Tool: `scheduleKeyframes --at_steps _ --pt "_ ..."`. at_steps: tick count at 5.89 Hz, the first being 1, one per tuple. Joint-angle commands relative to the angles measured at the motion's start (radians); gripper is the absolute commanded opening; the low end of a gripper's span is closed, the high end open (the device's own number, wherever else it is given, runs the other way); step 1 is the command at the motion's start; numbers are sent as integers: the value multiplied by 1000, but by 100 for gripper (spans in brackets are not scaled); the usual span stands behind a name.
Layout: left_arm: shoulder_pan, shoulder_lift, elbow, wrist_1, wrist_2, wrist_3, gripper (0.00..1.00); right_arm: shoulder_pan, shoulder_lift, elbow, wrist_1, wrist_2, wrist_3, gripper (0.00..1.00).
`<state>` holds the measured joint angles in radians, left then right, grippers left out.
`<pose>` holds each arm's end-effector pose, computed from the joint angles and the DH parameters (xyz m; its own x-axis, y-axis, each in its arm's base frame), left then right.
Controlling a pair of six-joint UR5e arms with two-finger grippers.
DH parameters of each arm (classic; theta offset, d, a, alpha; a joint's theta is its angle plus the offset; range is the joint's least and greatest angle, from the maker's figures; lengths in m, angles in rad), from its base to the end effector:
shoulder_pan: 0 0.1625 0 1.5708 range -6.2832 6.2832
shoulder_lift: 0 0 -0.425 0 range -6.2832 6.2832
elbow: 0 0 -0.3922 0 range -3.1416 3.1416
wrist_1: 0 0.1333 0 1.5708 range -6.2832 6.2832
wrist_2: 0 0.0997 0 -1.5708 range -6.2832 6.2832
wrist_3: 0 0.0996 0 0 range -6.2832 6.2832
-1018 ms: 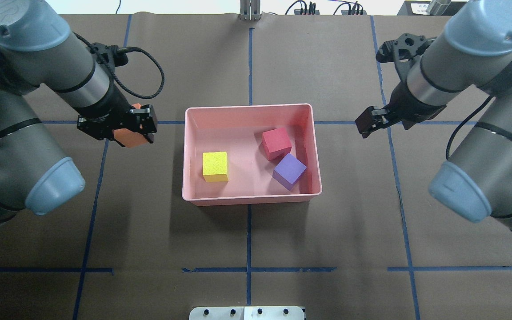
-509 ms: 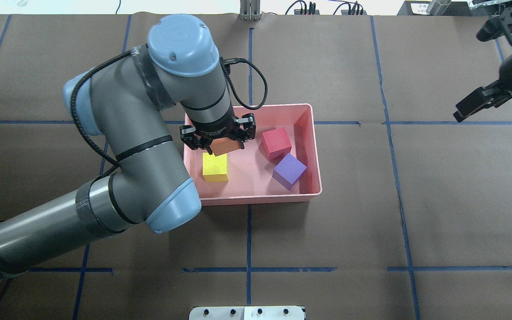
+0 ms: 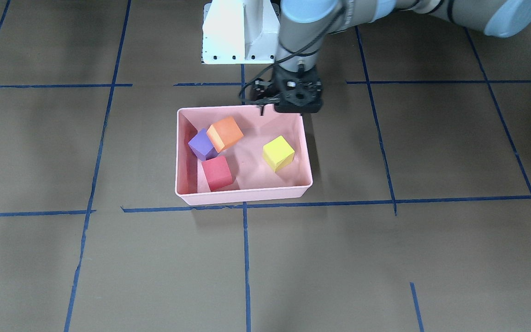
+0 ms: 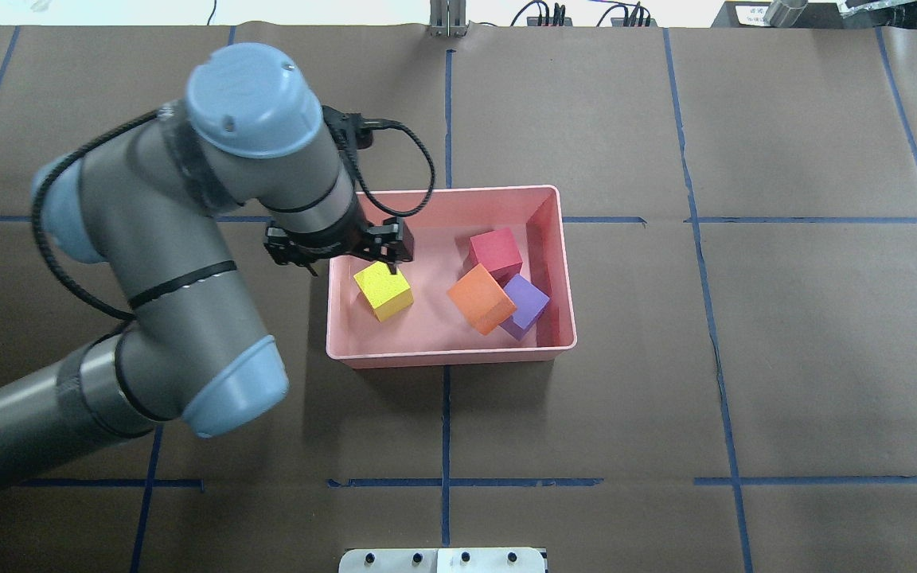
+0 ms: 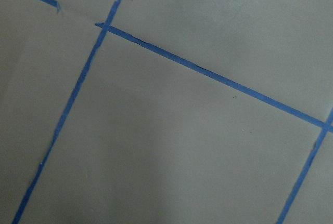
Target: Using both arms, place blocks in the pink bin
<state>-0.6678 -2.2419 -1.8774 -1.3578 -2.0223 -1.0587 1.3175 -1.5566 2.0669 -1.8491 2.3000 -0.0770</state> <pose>0.4292 -0.4529 0.1658 0.6507 0.0483 -0.7578 0.0013 0.9979 0.0648 -0.0511 -0.4644 0.4453 0.6627 -0.4067 0.6288 0.2957 0.9136 0.2791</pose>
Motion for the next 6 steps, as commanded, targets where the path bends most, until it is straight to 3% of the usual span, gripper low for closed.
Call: scheduleKeyframes --at_steps 1,4,6 --pt "-164 161 -51 2 -89 307 100 121 -132 -2 1 9 -72 100" --pt "-501 411 -17 2 -212 877 100 227 -244 -36 1 9 -191 100" --pt "-780 496 160 -9 -307 1249 100 244 -257 -53 2 6 -215 100"
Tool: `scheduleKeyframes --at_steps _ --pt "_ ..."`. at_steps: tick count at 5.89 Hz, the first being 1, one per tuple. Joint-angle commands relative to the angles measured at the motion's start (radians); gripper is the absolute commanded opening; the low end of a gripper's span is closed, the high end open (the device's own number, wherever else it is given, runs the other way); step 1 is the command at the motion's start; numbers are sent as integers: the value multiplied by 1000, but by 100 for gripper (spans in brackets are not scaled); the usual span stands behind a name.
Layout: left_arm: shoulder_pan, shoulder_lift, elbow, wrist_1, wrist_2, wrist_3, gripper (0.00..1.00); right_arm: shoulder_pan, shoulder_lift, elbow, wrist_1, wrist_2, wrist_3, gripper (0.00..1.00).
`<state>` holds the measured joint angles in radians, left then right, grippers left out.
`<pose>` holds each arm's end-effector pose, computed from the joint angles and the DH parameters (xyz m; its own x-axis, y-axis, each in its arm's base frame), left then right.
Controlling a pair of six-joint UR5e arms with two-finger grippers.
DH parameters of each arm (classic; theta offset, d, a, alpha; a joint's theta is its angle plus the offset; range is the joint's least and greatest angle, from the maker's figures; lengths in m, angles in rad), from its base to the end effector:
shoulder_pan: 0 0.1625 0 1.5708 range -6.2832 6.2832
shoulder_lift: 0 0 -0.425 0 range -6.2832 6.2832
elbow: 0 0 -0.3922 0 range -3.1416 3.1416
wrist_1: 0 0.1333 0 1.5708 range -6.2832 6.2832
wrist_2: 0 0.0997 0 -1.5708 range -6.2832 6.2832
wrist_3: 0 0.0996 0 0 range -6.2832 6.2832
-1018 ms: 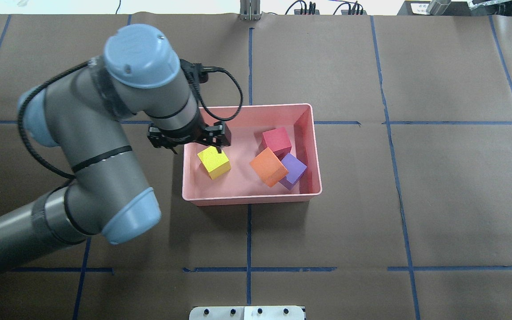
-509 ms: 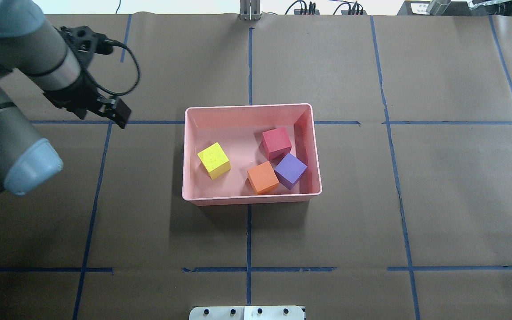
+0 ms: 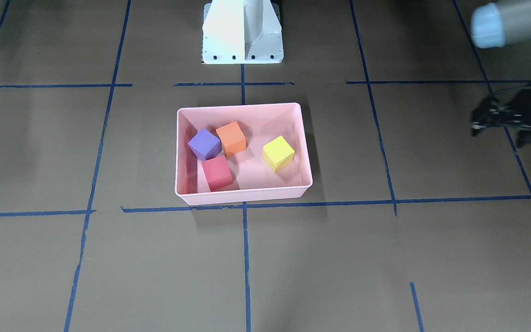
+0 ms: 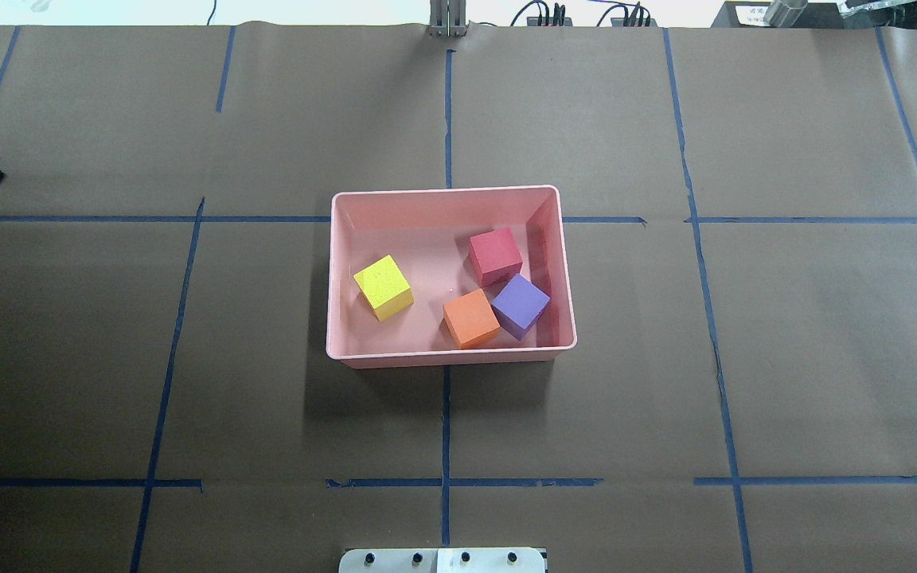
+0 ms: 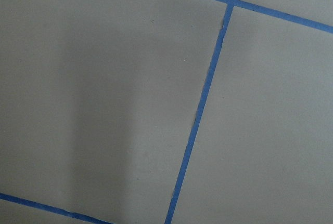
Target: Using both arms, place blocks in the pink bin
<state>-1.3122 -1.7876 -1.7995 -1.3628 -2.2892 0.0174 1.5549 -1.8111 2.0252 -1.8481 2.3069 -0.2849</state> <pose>0.0777 -0.5586 0.4580 0.6838 0.3585 -0.6355 -0.2605 0.9335 0.2464 0.0604 -0.3779 0.5719 0.7073 -0.2511 0.6608 0.2237 0.9663 0.1277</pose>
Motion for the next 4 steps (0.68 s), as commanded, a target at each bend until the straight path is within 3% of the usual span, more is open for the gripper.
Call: scheduleKeyframes --at_steps 1,2,4 --pt "-224 98 109 -4 -45 253 100 7 1 -13 28 -1 25 100" --pt "-249 172 100 -10 -47 257 100 7 3 -10 58 -3 91 100" --pt "-249 214 112 -9 -39 246 100 7 6 -14 67 -1 102 100"
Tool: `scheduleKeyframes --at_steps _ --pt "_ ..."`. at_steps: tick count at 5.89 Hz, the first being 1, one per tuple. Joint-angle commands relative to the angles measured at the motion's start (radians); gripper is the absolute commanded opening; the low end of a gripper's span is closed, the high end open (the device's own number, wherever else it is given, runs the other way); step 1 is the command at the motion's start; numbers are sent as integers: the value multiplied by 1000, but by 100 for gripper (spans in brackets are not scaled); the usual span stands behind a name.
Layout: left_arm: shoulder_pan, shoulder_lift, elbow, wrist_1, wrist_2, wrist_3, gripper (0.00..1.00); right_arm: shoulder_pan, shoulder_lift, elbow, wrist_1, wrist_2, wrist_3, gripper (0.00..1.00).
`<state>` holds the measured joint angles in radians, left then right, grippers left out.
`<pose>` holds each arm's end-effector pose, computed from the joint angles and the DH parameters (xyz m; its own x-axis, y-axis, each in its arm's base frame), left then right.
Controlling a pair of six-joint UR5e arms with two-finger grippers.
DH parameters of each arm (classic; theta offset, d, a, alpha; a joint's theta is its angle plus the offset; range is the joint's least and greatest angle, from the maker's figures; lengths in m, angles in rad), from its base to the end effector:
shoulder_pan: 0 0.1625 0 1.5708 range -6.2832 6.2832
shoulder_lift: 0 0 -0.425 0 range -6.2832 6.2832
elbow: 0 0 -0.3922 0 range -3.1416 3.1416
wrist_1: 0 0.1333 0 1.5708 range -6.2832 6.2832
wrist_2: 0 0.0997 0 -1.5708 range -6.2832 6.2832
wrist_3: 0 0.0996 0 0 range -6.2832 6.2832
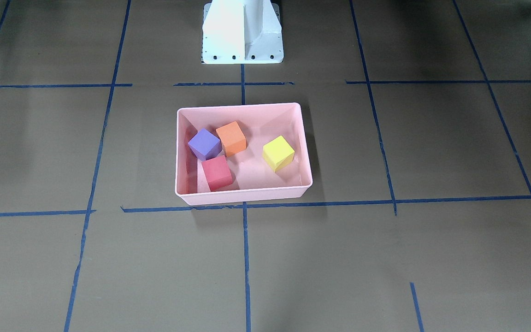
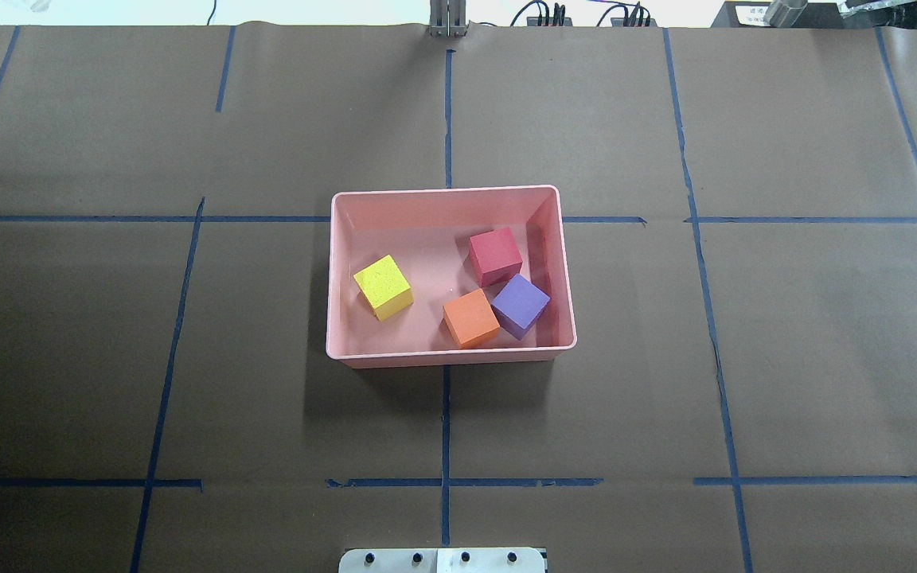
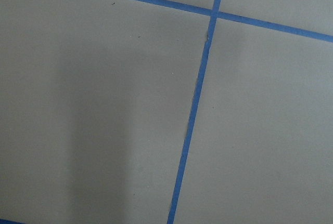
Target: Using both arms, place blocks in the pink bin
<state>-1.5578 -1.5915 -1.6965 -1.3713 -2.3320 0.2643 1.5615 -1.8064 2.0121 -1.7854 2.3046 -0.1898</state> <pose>-0.0582 -0.4933 0.6075 0.6959 0.2346 -0.6788 -0.2018 0.9709 0.1287 0.0630 -0.3844 0.5705 0.7276 -0.1896 0.6593 0.1492 0.9818 0.1176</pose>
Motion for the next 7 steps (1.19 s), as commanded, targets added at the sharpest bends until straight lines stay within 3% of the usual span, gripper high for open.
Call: scheduleKeyframes --at_steps 1,7 --pt "-7 36 -15 3 -13 -2 100 0 -1 1 4 1 7 100" --pt "-4 59 -34 11 -9 4 100 0 1 -3 6 4 7 100"
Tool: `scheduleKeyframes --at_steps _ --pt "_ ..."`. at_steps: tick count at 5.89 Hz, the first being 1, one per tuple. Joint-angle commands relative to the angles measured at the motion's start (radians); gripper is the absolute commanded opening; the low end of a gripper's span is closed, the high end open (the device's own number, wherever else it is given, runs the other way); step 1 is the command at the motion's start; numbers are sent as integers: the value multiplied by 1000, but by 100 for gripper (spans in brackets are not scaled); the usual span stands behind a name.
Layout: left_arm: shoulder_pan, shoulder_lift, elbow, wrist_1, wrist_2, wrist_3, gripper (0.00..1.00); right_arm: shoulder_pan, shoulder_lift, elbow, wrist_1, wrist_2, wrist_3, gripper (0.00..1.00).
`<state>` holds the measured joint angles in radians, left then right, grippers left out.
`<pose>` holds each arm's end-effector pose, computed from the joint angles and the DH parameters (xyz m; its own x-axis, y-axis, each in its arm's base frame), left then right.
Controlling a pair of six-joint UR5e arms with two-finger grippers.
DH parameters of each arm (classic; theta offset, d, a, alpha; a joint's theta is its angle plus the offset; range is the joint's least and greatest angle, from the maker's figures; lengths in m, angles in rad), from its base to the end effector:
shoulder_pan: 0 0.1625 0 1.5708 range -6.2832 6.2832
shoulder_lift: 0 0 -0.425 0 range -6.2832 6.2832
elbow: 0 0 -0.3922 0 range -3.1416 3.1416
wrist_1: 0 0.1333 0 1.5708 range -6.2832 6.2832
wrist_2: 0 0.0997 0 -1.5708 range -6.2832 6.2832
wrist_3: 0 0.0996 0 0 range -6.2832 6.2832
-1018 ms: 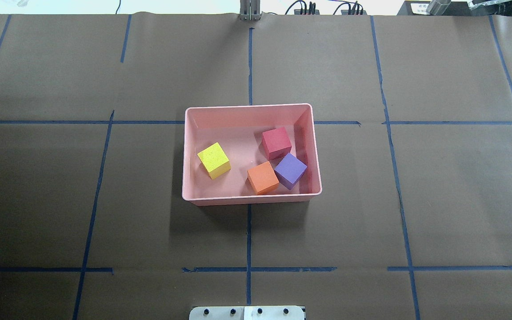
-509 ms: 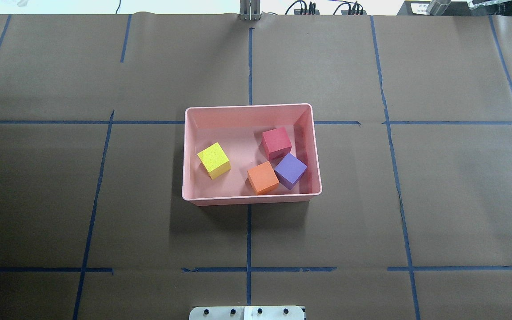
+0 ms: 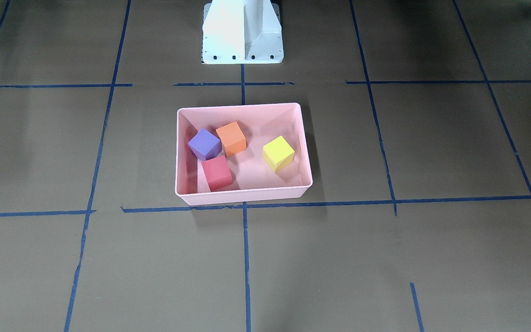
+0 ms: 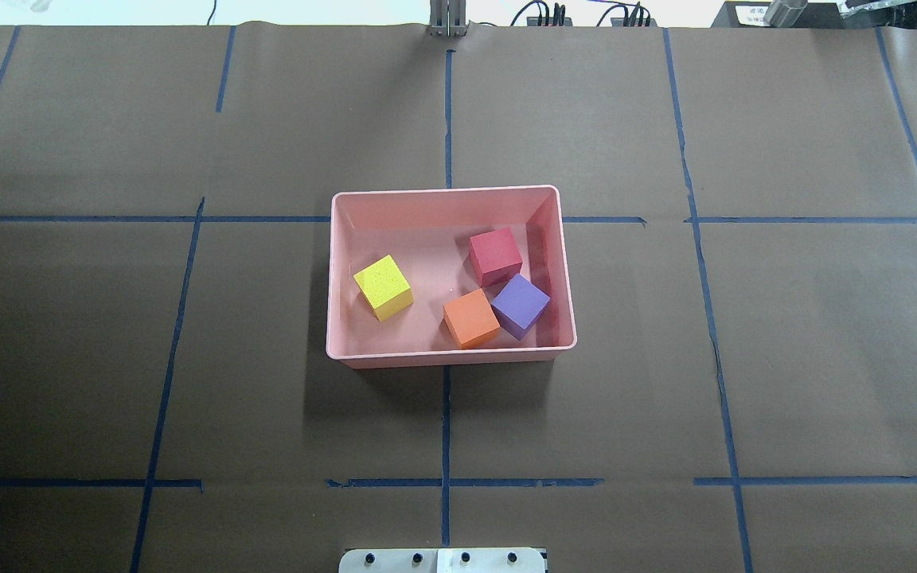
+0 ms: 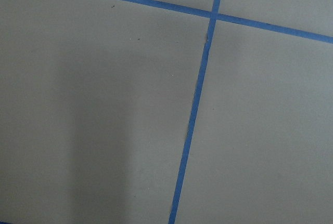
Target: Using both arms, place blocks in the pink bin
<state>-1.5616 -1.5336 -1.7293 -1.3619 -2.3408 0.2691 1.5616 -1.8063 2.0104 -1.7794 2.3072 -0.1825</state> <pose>-0.0597 -0.4671 0.6197 0.6901 0.2125 -0.6918 -0.1998 0.9747 0.1000 0.0629 -0.3849 0.5705 0.7269 -0.1852 0.6613 0.1435 0.9827 0.1175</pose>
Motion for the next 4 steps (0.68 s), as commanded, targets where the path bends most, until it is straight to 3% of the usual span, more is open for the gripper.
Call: scheduleKeyframes --at_steps 1,4 --pt "2 24 -1 -6 -2 1 100 0 1 -4 3 21 0 100" --pt "2 24 -3 -5 -3 2 100 -2 1 -7 6 21 0 100"
